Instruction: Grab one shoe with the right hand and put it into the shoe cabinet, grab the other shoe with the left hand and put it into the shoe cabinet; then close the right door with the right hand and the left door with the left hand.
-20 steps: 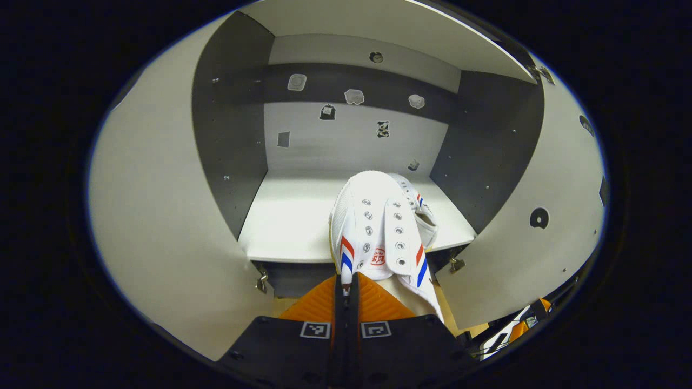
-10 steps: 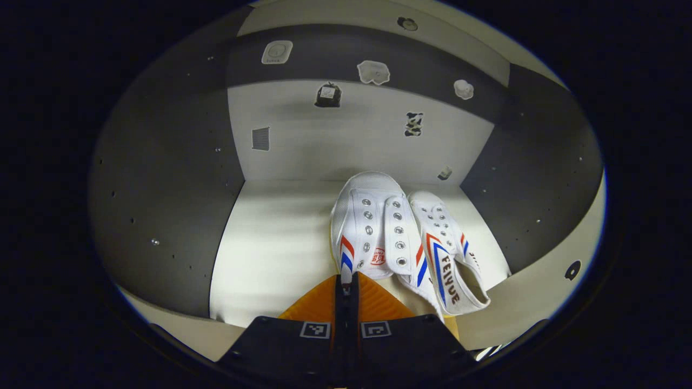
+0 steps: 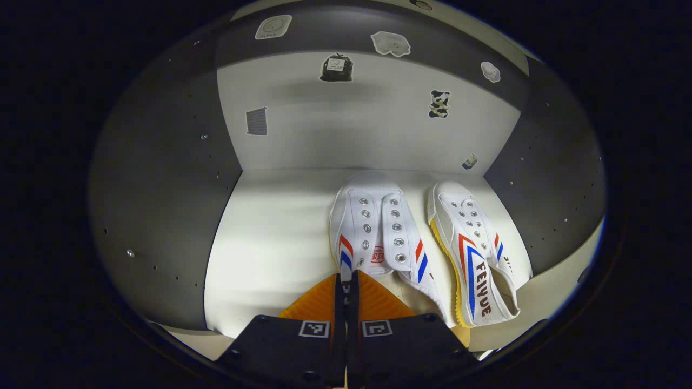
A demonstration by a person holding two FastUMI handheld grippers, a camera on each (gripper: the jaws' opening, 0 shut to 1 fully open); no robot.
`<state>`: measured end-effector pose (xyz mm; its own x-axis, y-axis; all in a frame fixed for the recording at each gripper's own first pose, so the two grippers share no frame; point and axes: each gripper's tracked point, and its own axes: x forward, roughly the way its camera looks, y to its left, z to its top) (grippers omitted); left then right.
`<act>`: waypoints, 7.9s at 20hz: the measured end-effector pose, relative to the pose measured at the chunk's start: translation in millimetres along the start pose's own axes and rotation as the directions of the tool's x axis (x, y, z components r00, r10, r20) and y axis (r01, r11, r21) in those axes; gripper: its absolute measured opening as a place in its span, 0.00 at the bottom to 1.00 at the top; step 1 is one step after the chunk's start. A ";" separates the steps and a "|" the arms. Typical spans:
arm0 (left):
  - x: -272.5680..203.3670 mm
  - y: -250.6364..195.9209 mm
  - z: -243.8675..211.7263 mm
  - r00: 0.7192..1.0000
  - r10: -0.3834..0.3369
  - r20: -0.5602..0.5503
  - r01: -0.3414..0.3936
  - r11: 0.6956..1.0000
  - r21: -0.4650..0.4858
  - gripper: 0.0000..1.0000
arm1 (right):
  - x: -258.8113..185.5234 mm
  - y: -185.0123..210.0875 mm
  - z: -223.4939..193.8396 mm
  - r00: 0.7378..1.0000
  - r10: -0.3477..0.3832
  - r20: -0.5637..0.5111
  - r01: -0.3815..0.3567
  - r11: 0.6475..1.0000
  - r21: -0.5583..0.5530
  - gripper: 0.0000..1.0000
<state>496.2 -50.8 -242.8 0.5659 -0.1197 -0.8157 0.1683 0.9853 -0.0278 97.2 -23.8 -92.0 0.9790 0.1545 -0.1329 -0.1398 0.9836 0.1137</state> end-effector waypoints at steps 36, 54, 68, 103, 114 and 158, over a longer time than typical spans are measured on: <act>-381.9 35.1 -112.0 0.671 0.163 0.723 -0.192 0.981 -0.043 0.97 | -0.9 -123.6 17.0 0.999 -0.043 -0.024 0.044 0.999 0.008 0.95; -439.8 90.7 -156.5 0.625 0.243 0.742 -0.252 0.962 -0.103 0.96 | 11.1 -53.6 13.9 1.000 0.018 -0.013 -0.019 0.999 -0.041 0.89; -453.9 152.0 -174.5 0.636 0.238 0.734 -0.230 0.966 -0.114 0.97 | 57.7 27.2 3.7 0.998 0.062 -0.024 -0.062 0.998 0.012 0.89; -293.2 206.4 -185.8 0.776 0.037 0.630 -0.083 0.996 0.045 0.96 | 166.5 131.3 -6.8 0.998 -0.067 0.008 0.068 0.995 -0.072 0.91; -282.0 156.7 -189.1 0.783 -0.103 0.613 0.047 0.993 0.107 0.96 | 109.0 90.9 -1.6 0.993 -0.118 0.019 0.119 0.989 -0.086 0.91; -162.8 1.7 -81.6 0.738 0.002 0.675 -0.078 0.994 0.082 0.97 | 12.2 -124.1 69.5 0.962 -0.265 0.061 0.268 0.963 -0.037 0.91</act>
<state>338.5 -19.8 -157.3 0.9627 -0.1684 -0.2118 0.1895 0.9783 0.0833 136.8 -150.5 -39.3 0.9882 -0.1179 -0.0975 0.1220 0.9918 0.0374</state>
